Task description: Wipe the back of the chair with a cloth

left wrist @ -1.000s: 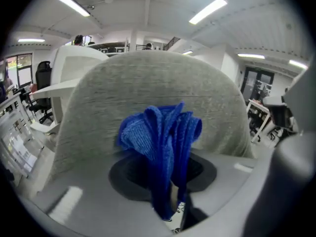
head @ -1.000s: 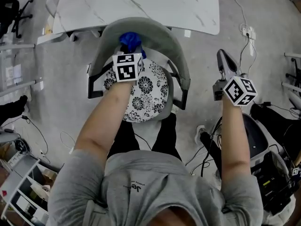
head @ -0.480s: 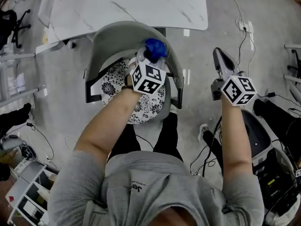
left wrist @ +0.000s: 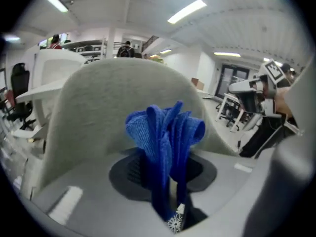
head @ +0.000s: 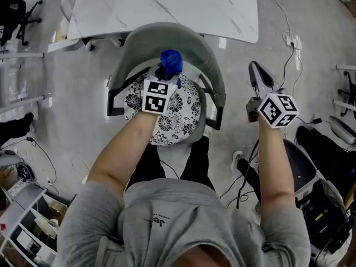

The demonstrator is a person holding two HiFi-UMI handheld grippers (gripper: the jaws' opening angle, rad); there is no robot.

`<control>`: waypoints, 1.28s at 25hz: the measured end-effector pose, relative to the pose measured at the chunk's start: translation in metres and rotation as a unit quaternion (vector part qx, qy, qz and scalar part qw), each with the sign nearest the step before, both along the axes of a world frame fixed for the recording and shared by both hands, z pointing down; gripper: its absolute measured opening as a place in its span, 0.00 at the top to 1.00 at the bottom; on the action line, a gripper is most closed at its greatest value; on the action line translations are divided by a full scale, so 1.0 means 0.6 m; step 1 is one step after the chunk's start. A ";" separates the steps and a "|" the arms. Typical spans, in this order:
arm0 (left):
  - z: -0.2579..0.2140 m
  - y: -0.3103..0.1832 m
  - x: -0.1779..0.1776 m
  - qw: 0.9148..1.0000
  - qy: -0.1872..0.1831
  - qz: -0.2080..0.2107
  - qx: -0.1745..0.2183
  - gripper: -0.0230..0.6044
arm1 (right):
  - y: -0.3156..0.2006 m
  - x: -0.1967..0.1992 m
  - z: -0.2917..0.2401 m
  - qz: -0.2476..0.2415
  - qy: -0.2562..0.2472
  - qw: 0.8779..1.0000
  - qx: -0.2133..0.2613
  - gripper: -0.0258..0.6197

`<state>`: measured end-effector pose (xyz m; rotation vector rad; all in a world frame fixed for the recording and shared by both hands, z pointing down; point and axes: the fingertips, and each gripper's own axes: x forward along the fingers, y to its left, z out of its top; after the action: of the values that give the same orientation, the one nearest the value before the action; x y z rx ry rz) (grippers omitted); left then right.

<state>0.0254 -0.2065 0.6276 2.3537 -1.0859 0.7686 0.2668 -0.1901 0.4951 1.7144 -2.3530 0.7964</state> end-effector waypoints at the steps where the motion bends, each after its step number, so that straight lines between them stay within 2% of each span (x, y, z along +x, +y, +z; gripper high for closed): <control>1: 0.011 -0.003 -0.041 1.000 -0.002 -0.029 -0.007 0.68 | -0.004 -0.010 0.000 -0.003 0.001 1.000 -0.001 0.96; 6: 0.042 -0.010 -0.200 0.990 -0.002 -0.140 -0.033 0.68 | -0.028 -0.058 0.001 -0.013 0.006 1.000 -0.002 0.96; 10: 0.065 -0.006 -0.277 0.976 0.008 -0.208 -0.058 0.68 | -0.043 -0.091 0.005 -0.021 0.009 1.000 -0.005 0.97; 13: 0.077 -0.005 -0.309 0.970 0.010 -0.232 -0.065 0.68 | -0.053 -0.111 0.007 -0.027 0.010 1.000 -0.007 0.96; 18: 0.093 -0.024 -0.326 0.968 0.004 -0.240 -0.069 0.68 | -0.062 -0.119 0.014 -0.029 0.009 1.000 -0.008 0.96; 23: 0.104 -0.044 -0.312 0.967 -0.003 -0.241 -0.081 0.68 | -0.062 -0.095 0.018 -0.024 0.008 1.000 -0.009 0.96; 27: 0.110 -0.065 -0.267 0.975 -0.019 -0.207 -0.077 0.68 | -0.060 -0.053 0.022 -0.010 0.005 1.000 -0.008 0.96; 32: 0.113 -0.092 -0.179 0.986 -0.037 -0.147 -0.070 0.68 | -0.053 0.003 0.029 0.008 0.003 1.000 -0.009 0.97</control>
<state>-0.0818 -0.2615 0.6953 2.0030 -1.3274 0.7984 0.2687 -0.2222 0.5124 1.7295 -2.3235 0.8104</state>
